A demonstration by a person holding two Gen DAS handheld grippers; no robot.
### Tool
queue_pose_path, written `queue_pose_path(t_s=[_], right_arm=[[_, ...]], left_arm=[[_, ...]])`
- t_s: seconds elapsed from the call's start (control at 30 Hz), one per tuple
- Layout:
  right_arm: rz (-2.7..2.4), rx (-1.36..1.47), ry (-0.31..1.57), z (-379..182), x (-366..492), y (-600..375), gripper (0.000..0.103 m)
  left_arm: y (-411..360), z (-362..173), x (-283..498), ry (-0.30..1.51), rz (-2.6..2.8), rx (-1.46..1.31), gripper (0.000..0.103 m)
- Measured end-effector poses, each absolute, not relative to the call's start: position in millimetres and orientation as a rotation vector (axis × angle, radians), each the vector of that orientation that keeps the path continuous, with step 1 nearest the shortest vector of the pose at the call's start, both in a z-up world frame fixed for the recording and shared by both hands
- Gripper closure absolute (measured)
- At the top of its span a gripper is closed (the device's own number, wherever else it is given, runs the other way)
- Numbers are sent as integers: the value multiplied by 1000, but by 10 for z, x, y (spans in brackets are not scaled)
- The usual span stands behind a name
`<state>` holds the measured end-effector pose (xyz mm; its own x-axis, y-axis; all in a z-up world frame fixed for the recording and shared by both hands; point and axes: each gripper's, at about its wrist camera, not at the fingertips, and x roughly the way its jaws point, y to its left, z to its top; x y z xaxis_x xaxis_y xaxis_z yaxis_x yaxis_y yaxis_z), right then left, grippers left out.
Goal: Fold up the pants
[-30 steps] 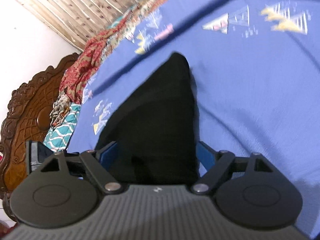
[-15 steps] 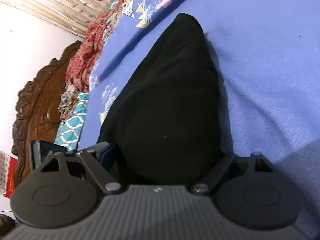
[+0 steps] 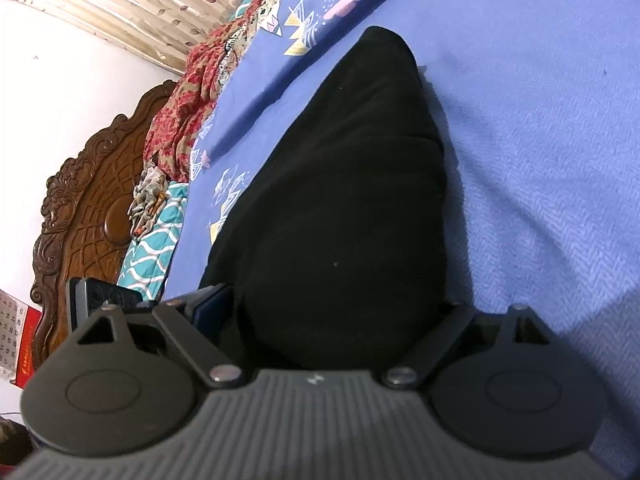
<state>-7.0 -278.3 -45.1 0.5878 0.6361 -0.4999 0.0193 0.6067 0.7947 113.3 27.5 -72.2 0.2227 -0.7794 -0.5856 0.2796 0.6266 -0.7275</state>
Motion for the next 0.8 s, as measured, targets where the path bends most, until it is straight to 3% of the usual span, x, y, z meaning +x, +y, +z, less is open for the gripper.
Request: queue_pose_path(t_s=[0.1, 0.17, 0.2, 0.23, 0.3, 0.33, 0.43, 0.8], right_arm=[[403, 878, 899, -448, -44, -2793, 12], [383, 892, 909, -449, -32, -2810, 14], [364, 889, 916, -438, -32, -2797, 24], [334, 871, 927, -425, -34, -2787, 29], [302, 850, 931, -407, -63, -2765, 41], [296, 849, 930, -401, -83, -2759, 43], [287, 794, 908, -286, -136, -2678, 48], [391, 498, 557, 595, 91, -2495, 51]], left_arm=[[320, -732, 1132, 1128, -783, -558, 2], [323, -727, 1123, 1126, -760, -558, 9], [325, -724, 1114, 1124, -742, -550, 18], [329, -714, 1105, 1119, -719, -538, 33], [354, -704, 1100, 1129, -676, -533, 49], [376, -698, 1102, 1137, -672, -551, 56], [353, -614, 1055, 1131, -667, -545, 64], [225, 352, 1447, 897, -744, -498, 67]])
